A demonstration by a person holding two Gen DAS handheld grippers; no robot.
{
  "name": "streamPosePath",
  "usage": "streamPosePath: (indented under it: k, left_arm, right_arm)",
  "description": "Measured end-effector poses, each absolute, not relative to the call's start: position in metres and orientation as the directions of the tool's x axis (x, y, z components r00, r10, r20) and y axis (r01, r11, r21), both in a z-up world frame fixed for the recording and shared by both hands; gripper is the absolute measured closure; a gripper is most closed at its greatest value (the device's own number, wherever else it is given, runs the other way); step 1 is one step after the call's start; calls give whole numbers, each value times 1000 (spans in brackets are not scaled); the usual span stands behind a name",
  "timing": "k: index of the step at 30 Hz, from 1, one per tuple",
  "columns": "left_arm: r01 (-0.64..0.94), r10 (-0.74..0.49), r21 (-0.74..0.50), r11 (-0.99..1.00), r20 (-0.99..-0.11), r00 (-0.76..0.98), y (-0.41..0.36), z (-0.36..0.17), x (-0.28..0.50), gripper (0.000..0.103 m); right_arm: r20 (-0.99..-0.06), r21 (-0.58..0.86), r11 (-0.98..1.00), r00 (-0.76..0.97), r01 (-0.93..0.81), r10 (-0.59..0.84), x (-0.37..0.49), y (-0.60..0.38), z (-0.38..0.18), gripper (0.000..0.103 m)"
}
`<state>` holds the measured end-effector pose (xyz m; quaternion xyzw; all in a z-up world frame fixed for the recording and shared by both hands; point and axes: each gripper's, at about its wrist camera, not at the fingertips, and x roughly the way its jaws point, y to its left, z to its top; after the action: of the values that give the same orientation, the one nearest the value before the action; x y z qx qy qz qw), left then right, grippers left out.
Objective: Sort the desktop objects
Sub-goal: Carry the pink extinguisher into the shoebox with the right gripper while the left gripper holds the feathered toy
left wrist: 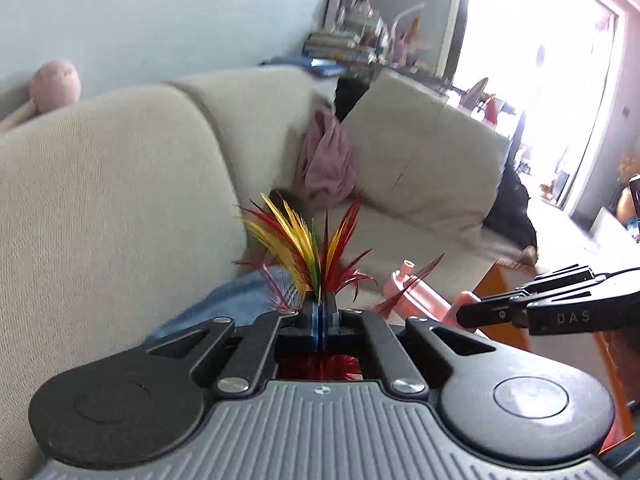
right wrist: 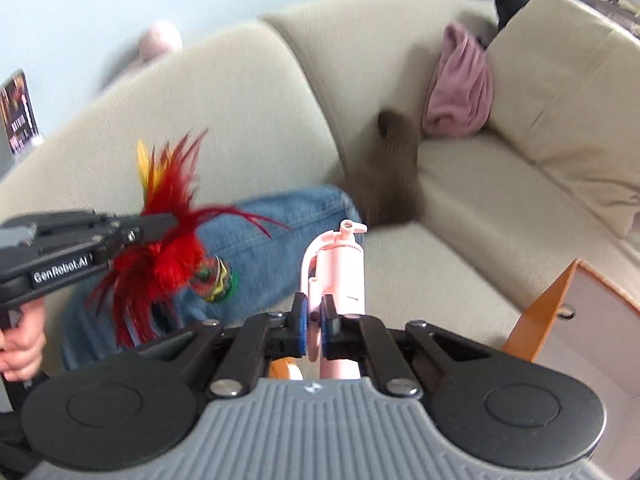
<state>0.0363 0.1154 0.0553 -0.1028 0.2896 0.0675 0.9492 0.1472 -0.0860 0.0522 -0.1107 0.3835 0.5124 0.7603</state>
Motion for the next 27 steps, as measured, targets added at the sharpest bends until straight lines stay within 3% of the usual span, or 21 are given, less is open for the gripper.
streamPosePath:
  k: [8, 15, 21, 27]
  left_arm:
    - [-100, -14, -197, 975, -506, 862, 104, 84, 45, 102]
    - [-30, -91, -222, 975, -515, 852, 86, 81, 62, 102]
    - [14, -135, -225, 974, -536, 834, 70, 72, 81, 102]
    - [32, -159, -226, 974, -571, 806, 62, 60, 101, 102]
  right_arm:
    - [-626, 144, 503, 316, -852, 713, 145, -130, 109, 97]
    - [-671, -2, 605, 450, -796, 590, 152, -182, 121, 97]
    - [-737, -77, 661, 489, -747, 467, 177, -214, 101, 97]
    - [-820, -120, 589, 414, -799, 395, 197, -215, 54, 97]
